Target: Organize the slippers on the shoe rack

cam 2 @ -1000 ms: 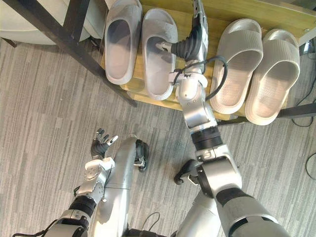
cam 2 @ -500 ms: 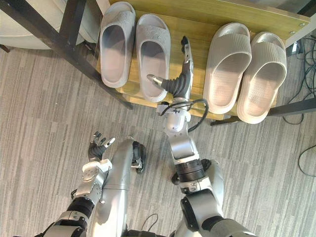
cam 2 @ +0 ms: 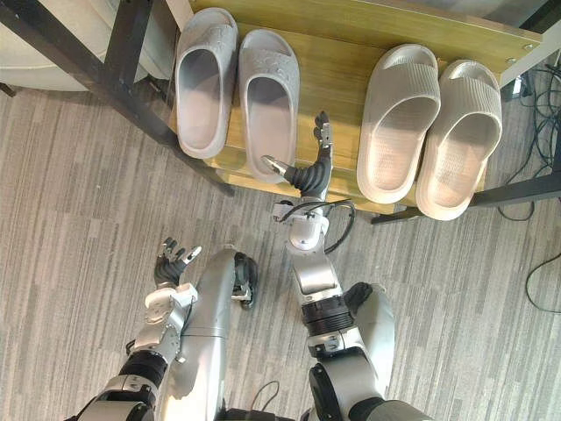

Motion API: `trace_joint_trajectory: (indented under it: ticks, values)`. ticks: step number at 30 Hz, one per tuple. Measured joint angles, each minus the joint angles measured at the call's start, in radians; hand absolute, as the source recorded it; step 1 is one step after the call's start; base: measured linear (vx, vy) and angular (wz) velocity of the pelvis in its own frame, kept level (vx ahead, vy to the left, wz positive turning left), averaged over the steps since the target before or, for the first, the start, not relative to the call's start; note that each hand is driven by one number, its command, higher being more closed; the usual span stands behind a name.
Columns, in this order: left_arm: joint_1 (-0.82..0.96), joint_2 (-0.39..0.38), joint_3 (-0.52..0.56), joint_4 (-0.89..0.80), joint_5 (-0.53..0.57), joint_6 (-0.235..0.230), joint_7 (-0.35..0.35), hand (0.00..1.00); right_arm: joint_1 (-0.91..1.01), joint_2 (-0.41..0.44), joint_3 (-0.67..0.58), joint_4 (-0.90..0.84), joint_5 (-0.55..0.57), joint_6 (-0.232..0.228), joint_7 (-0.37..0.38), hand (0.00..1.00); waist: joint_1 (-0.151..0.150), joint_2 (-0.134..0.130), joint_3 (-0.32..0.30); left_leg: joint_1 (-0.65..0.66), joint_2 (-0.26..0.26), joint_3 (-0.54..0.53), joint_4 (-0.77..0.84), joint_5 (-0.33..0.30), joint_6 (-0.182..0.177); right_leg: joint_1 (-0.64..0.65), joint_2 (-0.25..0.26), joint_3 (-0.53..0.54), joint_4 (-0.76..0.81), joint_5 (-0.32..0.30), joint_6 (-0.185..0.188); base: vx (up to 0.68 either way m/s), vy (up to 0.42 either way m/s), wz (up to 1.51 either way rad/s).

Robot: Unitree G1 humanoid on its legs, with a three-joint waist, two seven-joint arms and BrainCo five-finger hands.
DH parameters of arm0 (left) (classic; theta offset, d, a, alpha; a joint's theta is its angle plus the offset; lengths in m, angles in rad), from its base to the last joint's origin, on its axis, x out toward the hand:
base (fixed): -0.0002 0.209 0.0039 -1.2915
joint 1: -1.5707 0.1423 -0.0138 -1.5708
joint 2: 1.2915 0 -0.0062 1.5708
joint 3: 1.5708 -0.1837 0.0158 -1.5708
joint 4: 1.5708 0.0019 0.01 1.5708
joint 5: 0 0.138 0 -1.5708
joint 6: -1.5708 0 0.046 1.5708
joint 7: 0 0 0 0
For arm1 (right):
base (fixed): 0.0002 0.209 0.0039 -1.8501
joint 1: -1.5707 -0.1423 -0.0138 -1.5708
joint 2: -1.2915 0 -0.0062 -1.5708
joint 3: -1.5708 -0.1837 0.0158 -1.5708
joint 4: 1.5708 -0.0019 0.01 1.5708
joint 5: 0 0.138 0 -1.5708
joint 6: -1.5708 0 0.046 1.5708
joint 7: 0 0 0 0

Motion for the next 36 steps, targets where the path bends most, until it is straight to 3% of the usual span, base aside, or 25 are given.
trace_joint_trajectory:
  ticks: [11,24,36]
  values:
    - [-0.002,-0.013,0.018,0.001,0.0,0.002,0.015,0.0,-0.056,-0.001,0.0,0.079,0.132,-0.076,0.031,0.0,0.002,0.0,0.0,-0.002,-0.01,-0.003,0.0,0.0,-0.001,0.0,-0.009,-0.002,0.005,-0.003,0.004,0.0,0.0,0.01]
    - [-0.018,-0.034,0.018,0.009,0.0,0.004,0.015,0.0,-0.145,-0.004,0.002,0.155,0.259,-0.101,0.05,0.0,0.032,0.005,-0.003,-0.014,-0.023,-0.014,0.005,0.001,-0.003,0.0,-0.02,-0.01,0.015,-0.011,0.011,0.01,0.003,0.03]
    - [-0.03,-0.051,0.018,0.031,0.0,0.004,0.016,0.0,-0.184,-0.015,-0.008,0.202,0.308,-0.103,0.044,0.0,0.048,0.022,-0.013,-0.023,-0.03,-0.039,0.005,0.015,-0.029,0.002,-0.025,-0.031,0.034,-0.029,-0.015,0.01,-0.003,0.03]
